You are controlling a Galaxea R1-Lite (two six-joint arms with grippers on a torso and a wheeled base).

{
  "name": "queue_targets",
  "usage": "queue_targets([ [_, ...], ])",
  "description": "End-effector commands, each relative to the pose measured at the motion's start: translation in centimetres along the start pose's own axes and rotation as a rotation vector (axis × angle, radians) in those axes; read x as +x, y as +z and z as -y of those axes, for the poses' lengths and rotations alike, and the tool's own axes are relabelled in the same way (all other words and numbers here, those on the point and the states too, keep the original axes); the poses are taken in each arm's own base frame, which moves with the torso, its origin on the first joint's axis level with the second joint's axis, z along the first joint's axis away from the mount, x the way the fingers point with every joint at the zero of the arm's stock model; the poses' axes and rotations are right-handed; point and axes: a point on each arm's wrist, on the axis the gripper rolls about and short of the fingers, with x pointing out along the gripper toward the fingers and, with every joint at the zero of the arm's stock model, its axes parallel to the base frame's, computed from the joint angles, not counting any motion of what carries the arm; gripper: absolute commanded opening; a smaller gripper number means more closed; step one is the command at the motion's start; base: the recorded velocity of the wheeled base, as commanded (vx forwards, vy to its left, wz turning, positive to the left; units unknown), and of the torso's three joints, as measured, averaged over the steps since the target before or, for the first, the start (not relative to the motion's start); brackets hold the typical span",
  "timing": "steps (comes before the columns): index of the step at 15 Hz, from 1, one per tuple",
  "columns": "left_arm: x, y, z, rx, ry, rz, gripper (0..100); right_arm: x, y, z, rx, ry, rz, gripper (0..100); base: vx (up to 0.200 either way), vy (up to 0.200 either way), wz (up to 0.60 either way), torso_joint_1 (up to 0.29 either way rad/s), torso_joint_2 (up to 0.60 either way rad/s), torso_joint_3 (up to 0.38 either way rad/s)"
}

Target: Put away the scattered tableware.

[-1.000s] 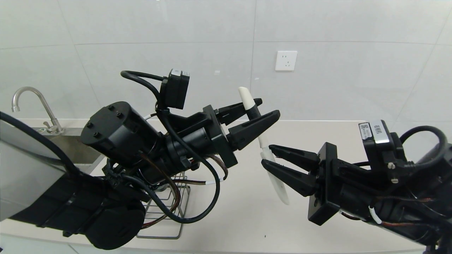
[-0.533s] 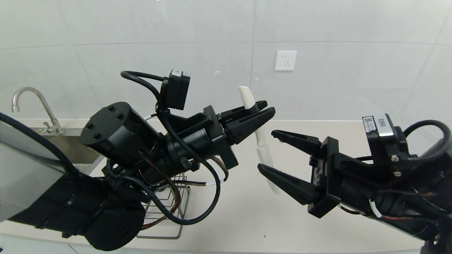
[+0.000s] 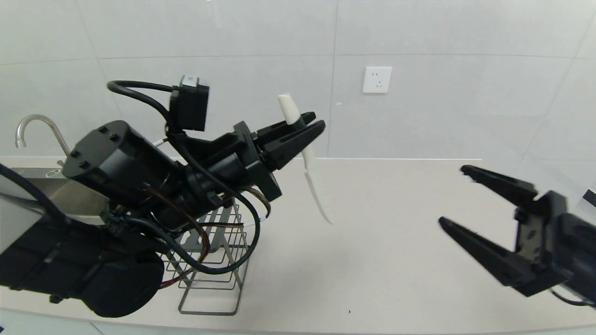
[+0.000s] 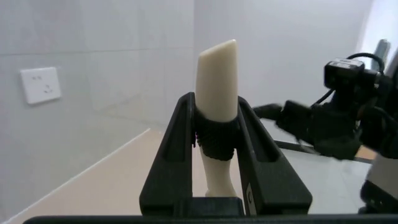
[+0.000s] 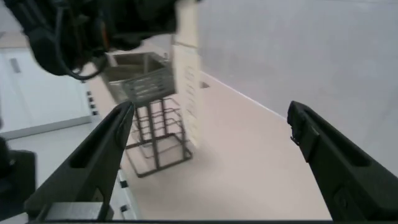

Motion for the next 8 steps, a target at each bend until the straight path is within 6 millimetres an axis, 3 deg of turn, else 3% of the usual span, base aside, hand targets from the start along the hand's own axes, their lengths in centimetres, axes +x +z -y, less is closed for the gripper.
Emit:
queue_targets([
  [1,-1.8,2.9,-0.6,0.064,0.050,0.048,0,-7.7,4.0,-0.9,-0.181,-0.231,0.185,100,0.000,0.000,0.00,0.000,0.00,0.000],
  [2,-2.2,3.5,-0.8,0.075,0.068,0.049,0,-9.2,4.7,-2.0,-0.205,-0.249,0.218,0,0.000,0.000,0.00,0.000,0.00,0.000],
  [6,-3.0,5.7,0.1,0.117,0.072,0.076,0,-15.6,3.2,-7.5,-0.234,-0.357,0.185,0,0.000,0.000,0.00,0.000,0.00,0.000],
  [7,-3.1,5.8,0.1,0.121,0.073,0.077,0,-15.9,3.2,-7.8,-0.239,-0.362,0.188,0,0.000,0.000,0.00,0.000,0.00,0.000],
  [8,-3.4,6.8,0.6,0.149,0.077,0.071,0,-17.6,2.8,-9.8,-0.252,-0.402,0.176,0,0.000,0.000,0.00,0.000,0.00,0.000],
])
